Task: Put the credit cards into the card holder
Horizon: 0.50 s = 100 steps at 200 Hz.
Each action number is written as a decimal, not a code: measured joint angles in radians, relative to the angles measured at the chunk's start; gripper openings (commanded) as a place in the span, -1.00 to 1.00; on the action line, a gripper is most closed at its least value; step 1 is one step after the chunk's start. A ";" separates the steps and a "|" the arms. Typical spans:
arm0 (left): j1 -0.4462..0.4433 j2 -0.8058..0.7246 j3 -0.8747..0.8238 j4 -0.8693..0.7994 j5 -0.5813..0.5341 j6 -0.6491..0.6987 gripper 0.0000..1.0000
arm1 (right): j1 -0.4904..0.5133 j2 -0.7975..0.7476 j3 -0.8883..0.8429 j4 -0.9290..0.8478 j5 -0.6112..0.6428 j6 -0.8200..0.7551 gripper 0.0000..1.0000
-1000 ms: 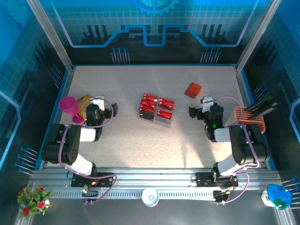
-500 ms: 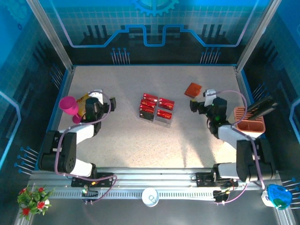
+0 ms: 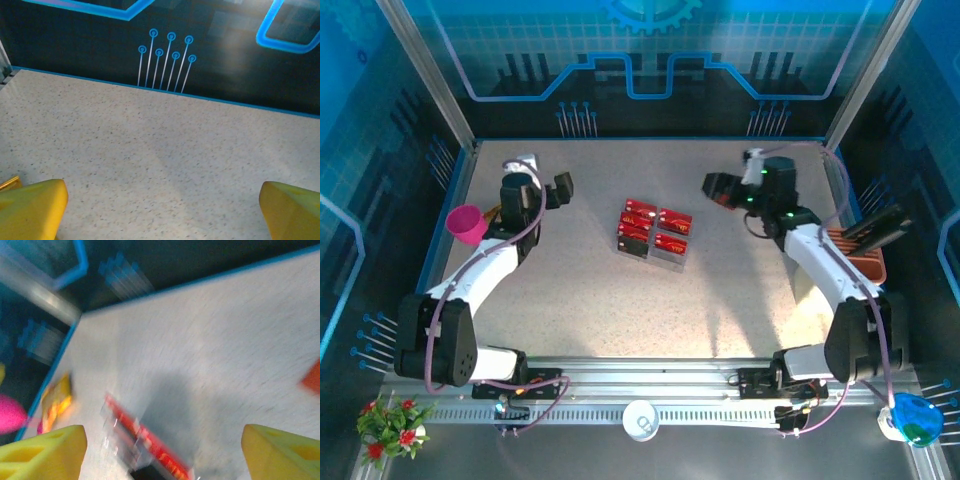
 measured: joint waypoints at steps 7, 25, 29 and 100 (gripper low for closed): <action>-0.002 0.005 0.020 -0.019 0.000 -0.018 0.99 | 0.055 0.016 0.006 -0.040 -0.005 -0.023 0.46; -0.006 0.023 0.067 -0.069 0.000 -0.049 0.99 | 0.189 0.037 0.006 -0.134 -0.005 -0.066 0.39; -0.006 0.029 0.078 -0.080 -0.002 -0.050 0.99 | 0.222 0.042 0.006 -0.154 -0.004 -0.082 0.38; -0.006 0.123 0.220 -0.248 -0.064 -0.072 0.98 | 0.506 0.164 -0.040 -0.269 -0.003 -0.182 0.23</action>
